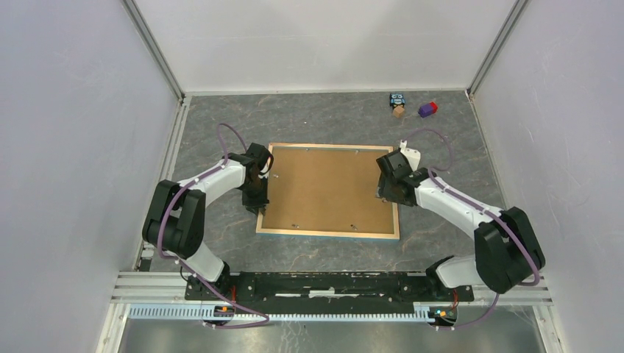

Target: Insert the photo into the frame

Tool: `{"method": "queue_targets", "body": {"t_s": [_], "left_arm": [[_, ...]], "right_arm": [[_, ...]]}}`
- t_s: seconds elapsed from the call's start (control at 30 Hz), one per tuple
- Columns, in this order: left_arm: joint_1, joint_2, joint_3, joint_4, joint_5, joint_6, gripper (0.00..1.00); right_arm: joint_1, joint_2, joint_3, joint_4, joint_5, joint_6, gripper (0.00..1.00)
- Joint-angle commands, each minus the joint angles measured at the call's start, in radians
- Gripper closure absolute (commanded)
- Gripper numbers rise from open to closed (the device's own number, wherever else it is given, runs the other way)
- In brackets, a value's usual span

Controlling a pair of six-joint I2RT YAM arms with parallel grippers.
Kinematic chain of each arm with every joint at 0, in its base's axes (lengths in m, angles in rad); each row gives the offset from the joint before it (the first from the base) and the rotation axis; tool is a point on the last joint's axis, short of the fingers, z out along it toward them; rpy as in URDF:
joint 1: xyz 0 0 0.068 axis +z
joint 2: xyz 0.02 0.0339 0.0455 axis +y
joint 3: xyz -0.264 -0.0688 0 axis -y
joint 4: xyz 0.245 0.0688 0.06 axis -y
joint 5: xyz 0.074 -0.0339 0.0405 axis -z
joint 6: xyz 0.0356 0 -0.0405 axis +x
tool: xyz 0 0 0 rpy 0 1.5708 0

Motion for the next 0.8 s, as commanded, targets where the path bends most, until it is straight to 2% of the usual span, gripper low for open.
{"method": "queue_targets", "body": {"t_s": [0.0, 0.07, 0.1, 0.5, 0.63, 0.77], "left_arm": [[-0.006, -0.002, -0.034, 0.036, 0.071, -0.053, 0.98], [-0.005, -0.012, -0.036, 0.039, 0.076, -0.053, 0.98], [-0.006, -0.014, -0.036, 0.04, 0.079, -0.053, 0.98], [-0.004, -0.017, -0.036, 0.046, 0.099, -0.052, 0.98], [-0.005, -0.016, -0.036, 0.046, 0.098, -0.051, 0.98], [-0.005, -0.017, -0.039, 0.047, 0.098, -0.052, 0.98]], "right_arm": [[-0.004, 0.083, 0.104, -0.136, 0.061, 0.242, 0.25], [-0.004, 0.124, 0.127, -0.161, 0.055, 0.281, 0.18], [-0.004, 0.138, 0.125, -0.148, 0.046, 0.286, 0.18], [-0.017, 0.118, 0.027, -0.095, 0.052, 0.373, 0.31], [-0.027, 0.123, 0.011, -0.08, 0.049, 0.381, 0.31], [-0.032, 0.119, 0.018, -0.083, 0.041, 0.375, 0.25]]}}
